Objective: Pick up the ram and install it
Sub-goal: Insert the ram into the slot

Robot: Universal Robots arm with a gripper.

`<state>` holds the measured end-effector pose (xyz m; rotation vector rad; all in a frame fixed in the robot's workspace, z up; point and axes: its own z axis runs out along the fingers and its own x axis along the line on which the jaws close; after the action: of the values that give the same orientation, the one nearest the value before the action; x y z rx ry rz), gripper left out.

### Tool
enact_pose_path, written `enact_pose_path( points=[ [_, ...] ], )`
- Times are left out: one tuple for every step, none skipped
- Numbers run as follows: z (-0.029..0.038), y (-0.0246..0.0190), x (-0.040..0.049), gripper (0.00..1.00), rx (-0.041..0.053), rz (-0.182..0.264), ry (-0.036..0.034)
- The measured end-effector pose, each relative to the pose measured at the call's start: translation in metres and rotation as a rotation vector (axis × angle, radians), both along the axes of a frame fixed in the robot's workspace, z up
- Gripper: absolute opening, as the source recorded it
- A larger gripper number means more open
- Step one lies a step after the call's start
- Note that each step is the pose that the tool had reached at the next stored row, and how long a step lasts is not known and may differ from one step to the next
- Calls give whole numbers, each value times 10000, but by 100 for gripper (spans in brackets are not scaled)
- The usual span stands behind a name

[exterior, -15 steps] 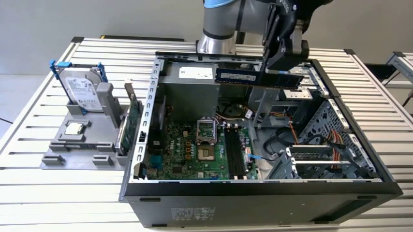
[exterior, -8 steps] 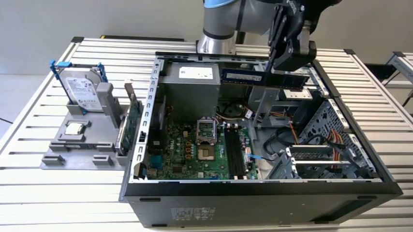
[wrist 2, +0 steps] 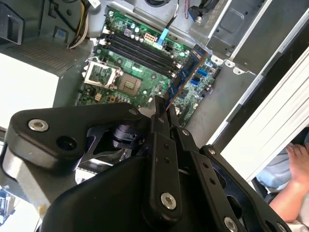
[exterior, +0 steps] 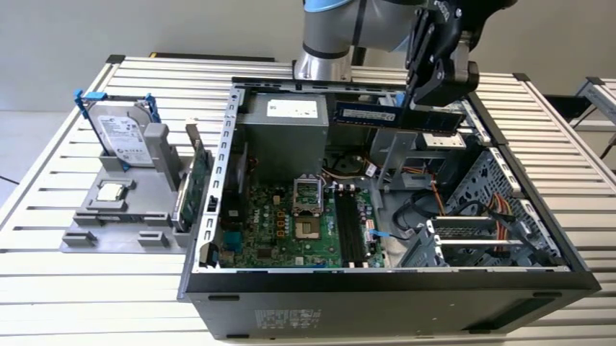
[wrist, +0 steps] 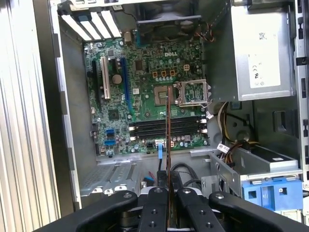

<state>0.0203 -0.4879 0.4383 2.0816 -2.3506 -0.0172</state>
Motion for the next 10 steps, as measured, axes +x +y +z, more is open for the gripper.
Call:
enact_pose_path(
  points=[
    [0,9,0,0,0,0,0],
    [0,9,0,0,-1,0,0],
    [0,10,0,0,-1,0,0],
    [0,10,0,0,-1,0,0],
    [0,11,0,0,-1,1,0],
    [0,11,0,0,-1,1,0],
    [0,12,0,0,-1,0,0],
    [0,12,0,0,-1,0,0],
    [0,12,0,0,-1,0,0],
    [0,13,0,0,-2,0,0]
  ],
)
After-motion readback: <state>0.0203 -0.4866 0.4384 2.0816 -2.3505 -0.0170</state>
